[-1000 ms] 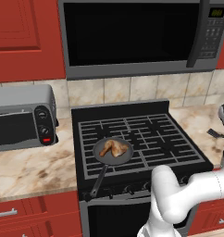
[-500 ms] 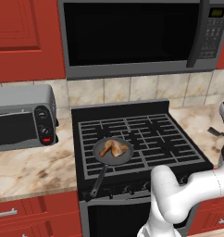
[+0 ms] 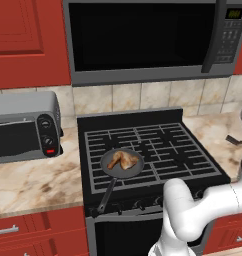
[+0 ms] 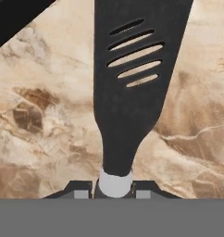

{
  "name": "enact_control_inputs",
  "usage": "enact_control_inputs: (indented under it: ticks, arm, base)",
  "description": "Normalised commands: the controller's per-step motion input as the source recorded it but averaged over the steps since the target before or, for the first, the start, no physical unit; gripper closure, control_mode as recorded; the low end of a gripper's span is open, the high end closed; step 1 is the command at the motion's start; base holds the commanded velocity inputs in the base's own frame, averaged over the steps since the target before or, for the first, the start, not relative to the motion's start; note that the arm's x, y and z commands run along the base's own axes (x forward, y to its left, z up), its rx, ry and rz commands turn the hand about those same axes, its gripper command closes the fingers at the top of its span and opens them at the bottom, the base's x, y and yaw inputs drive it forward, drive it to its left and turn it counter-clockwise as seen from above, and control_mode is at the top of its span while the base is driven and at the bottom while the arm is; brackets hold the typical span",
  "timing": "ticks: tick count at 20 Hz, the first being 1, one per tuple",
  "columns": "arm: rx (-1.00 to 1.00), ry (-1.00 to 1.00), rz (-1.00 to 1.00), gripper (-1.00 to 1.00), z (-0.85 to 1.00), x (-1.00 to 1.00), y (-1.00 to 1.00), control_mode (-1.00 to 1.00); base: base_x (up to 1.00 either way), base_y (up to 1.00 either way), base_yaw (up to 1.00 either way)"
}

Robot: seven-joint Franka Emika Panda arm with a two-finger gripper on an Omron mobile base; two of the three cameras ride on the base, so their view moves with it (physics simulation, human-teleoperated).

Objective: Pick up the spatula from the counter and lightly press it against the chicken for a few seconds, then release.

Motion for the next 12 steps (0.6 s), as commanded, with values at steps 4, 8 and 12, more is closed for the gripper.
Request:
enact_control_inputs:
  ticks: [4,8,12]
  arm:
    - [0.00,-0.01,0.02,1.00,0.00,-0.20,0.47,-1.00]
    - [-0.01,-0.01,0.00,1.00,0.00,-0.14,0.54,-1.00]
    - [-0.01,-0.08,0.00,1.00,0.08,-0.30,0.39,-1.00]
  base:
    - [0.00,0.00,0.00]
    - [0.00,0.00,0.00]
    - [0.00,0.00,0.00]
